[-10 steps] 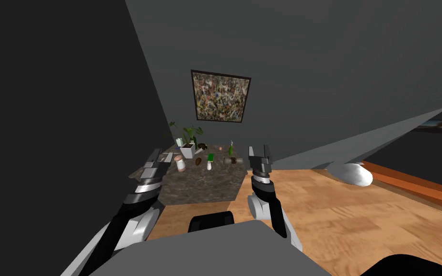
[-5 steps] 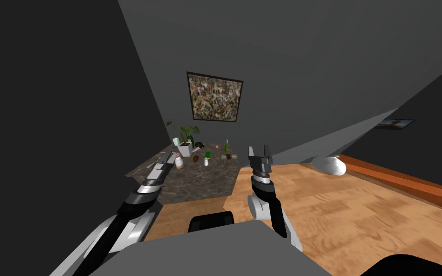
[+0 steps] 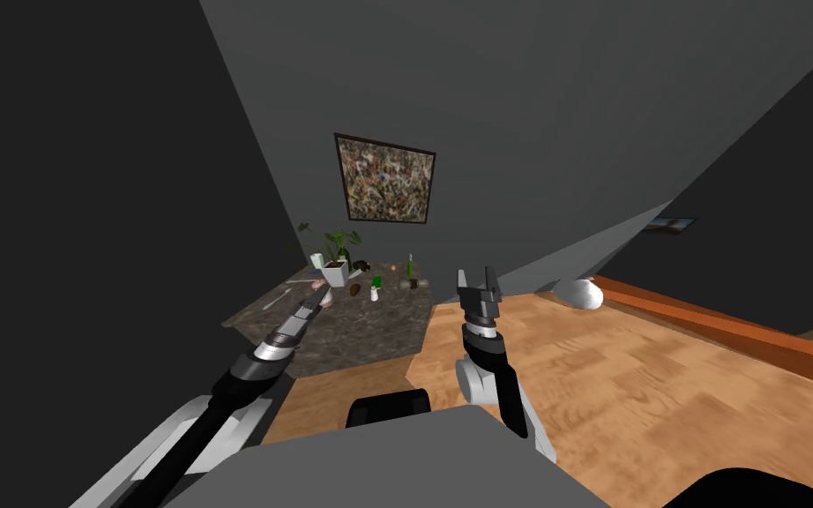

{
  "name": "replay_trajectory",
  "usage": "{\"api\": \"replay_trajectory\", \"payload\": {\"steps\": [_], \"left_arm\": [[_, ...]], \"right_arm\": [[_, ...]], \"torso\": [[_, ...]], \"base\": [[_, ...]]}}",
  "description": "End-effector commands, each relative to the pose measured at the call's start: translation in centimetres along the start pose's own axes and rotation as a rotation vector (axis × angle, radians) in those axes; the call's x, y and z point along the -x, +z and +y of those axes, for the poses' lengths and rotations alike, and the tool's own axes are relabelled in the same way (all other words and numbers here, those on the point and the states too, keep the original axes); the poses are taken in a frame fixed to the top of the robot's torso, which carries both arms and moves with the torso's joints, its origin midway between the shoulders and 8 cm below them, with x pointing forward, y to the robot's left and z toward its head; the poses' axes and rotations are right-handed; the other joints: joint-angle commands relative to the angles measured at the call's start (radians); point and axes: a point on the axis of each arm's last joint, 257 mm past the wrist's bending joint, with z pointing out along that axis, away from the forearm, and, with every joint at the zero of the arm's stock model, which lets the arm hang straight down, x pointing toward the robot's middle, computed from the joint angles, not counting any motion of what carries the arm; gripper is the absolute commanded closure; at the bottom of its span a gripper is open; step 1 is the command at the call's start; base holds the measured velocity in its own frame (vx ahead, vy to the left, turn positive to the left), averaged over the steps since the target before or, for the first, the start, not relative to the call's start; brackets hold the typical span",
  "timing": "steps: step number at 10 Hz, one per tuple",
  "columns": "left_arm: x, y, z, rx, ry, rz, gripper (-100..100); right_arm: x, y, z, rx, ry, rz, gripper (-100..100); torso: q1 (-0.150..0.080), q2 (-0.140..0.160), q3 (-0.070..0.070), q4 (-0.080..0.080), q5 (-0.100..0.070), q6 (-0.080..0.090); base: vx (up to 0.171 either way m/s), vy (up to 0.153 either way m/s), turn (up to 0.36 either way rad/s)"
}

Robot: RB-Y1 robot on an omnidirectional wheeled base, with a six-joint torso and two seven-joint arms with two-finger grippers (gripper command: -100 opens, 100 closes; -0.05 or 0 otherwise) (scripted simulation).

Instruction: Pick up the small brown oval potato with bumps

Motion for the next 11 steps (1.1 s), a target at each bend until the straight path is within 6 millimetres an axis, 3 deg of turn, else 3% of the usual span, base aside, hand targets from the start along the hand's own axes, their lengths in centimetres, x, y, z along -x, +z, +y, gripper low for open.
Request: {"api": "replay_trajectory", "payload": {"steps": [1,6,11], "left_arm": [[-1.5,-0.3,0.2,-0.006,0.081,0.075,-100],[-4.8,-1.9,0.9,-0.036,0.265,0.276,-100],[-8.7,-5.2,2.6,-0.084,0.488,0.51,-100]], "right_arm": [[0.0,0.0,0.0,0.0,0.0,0.0,0],[0.0,0.0,0.0,0.0,0.0,0.0,0],[0.0,0.0,0.0,0.0,0.0,0.0,0]], "torso": [[0.0,0.0,0.0,0.0,0.0,0.0],[-0.001,0.0,0.0,0.0,0.0,0.0],[-0.001,-0.001,0.0,0.0,0.0,0.0]], "base": [[-0.127,-0.05,-0.164],[-0.094,-0.033,-0.12],[-0.09,-0.04,-0.15]]}}
